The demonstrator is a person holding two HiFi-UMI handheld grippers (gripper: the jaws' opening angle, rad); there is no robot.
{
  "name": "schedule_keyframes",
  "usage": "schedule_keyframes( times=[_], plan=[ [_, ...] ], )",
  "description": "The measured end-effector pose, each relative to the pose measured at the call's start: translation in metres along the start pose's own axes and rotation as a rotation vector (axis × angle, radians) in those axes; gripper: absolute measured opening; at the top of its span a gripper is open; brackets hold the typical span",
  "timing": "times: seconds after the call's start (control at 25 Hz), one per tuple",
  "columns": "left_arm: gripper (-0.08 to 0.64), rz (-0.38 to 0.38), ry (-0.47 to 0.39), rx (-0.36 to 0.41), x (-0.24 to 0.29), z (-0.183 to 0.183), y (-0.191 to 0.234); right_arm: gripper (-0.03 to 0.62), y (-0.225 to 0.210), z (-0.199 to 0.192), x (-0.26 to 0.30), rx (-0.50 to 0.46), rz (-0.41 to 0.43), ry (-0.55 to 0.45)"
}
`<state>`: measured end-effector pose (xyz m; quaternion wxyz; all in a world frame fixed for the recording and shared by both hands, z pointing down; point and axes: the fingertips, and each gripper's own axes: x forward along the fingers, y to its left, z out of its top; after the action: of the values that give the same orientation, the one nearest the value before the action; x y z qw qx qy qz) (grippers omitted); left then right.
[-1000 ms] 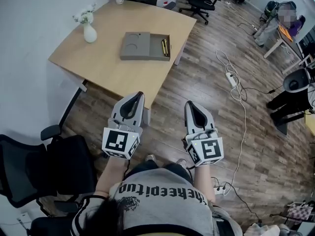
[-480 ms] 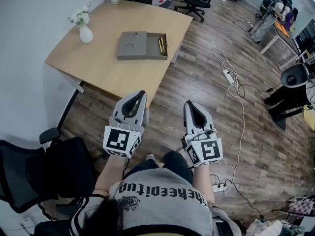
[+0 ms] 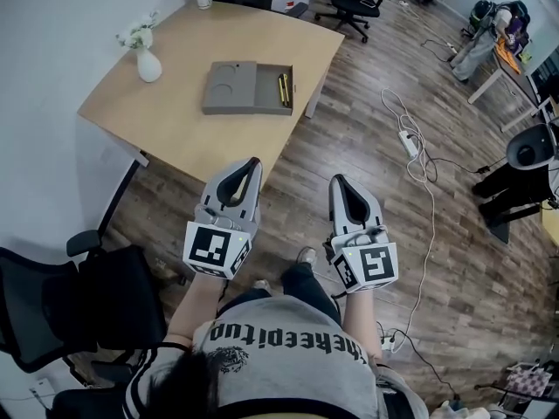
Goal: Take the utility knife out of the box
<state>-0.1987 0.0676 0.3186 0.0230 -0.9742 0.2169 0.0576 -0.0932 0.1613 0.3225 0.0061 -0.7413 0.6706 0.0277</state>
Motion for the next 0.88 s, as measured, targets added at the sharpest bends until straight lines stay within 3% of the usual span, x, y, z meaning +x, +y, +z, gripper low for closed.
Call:
schedule_keyframes(
  times=[0.88],
  plan=[
    [0.018,0.146,-0.004,0.011,0.132,-0.007,-0.016,0.006,-0.128,-0.001,0.075,0.015,0.165,-0.006]
  ],
)
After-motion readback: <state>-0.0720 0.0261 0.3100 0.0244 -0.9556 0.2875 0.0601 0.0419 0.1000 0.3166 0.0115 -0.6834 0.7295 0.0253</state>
